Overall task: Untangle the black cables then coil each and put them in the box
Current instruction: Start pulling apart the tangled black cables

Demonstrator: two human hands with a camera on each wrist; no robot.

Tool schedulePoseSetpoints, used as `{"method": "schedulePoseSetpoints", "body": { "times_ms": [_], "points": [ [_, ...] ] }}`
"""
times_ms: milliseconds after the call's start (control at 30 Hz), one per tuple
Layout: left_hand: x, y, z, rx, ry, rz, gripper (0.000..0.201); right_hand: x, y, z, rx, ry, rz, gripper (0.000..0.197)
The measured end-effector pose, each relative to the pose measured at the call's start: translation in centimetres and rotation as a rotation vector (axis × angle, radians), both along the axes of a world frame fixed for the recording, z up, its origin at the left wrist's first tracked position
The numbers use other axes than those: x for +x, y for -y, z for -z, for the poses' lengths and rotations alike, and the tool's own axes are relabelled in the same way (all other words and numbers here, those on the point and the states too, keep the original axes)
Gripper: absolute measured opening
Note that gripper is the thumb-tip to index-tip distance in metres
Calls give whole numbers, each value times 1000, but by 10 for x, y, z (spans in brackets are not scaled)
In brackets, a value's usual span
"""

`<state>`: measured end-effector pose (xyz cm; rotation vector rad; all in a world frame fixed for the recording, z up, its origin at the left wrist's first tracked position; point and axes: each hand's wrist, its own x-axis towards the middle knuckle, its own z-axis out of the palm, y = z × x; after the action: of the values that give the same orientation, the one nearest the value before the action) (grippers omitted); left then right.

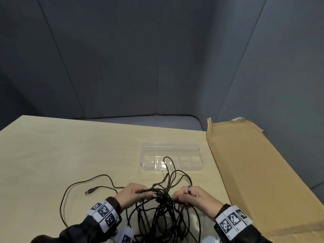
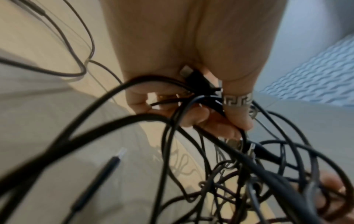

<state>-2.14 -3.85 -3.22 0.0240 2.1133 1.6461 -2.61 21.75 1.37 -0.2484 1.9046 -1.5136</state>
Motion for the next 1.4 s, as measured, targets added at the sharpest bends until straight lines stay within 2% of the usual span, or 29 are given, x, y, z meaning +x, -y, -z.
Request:
{"method": "schedulePoseSetpoints", "body": {
  "times_ms": [67, 133, 267, 367, 467, 567, 667, 700, 767, 800, 900, 933, 1000, 1067, 1133, 1233, 1333, 1367, 1400],
  "points": [
    [1, 0, 0, 77, -8, -38, 63, -2, 3, 0, -48, 105, 75, 28],
    [2, 1, 1, 150, 6, -71, 72, -5, 8, 6, -86, 207, 186, 25],
    [4, -3, 0, 269, 51, -71, 60, -6, 23, 15, 8, 299, 256, 14],
    [5, -2, -1, 355, 82, -27, 55, -8, 33, 11, 55, 382, 259, 21],
    [6, 2, -1, 399, 114, -8, 41, -15, 39, 14, 72, 482, 277, 20],
    [9, 5, 0, 428, 126, -9, 33, -19, 41, 26, 60, 512, 281, 39],
    [10, 6, -4, 367, 99, 5, 40, -17, 45, 24, -16, 540, 297, 15],
    [10, 6, -7, 324, 80, 10, 43, -16, 45, 23, -43, 527, 323, 8],
    [9, 7, -12, 234, 32, 21, 52, -15, 42, 23, -39, 431, 347, 11],
    [9, 7, -14, 186, 9, 30, 49, -14, 41, 19, -17, 353, 349, 14],
    [6, 7, -17, 40, -32, 72, 15, -12, 35, 6, 64, 85, 379, 19],
    [5, 8, -16, 2, -47, 84, 14, -11, 34, 2, 109, -7, 386, 20],
    [3, 7, -16, -63, -62, 89, 18, -9, 30, -9, 316, -204, 343, 17],
    [1, 5, -15, -91, -78, 83, 17, -6, 26, -20, 660, -419, 253, 15],
    [2, 3, -16, -91, -96, 84, 19, -8, 21, -30, 766, -533, 198, 12],
    [4, 0, -17, -47, -81, 75, 21, -9, 14, -37, 614, -592, 141, 21],
    [6, -4, -18, -32, -70, 79, 5, -6, 11, -38, 416, -521, 151, 24],
    [7, -5, -20, -57, -76, 101, 6, -5, 10, -39, 375, -483, 177, 25],
    [9, -6, -24, -75, -80, 132, 18, -5, 10, -38, 334, -448, 207, 23]
  ]
}}
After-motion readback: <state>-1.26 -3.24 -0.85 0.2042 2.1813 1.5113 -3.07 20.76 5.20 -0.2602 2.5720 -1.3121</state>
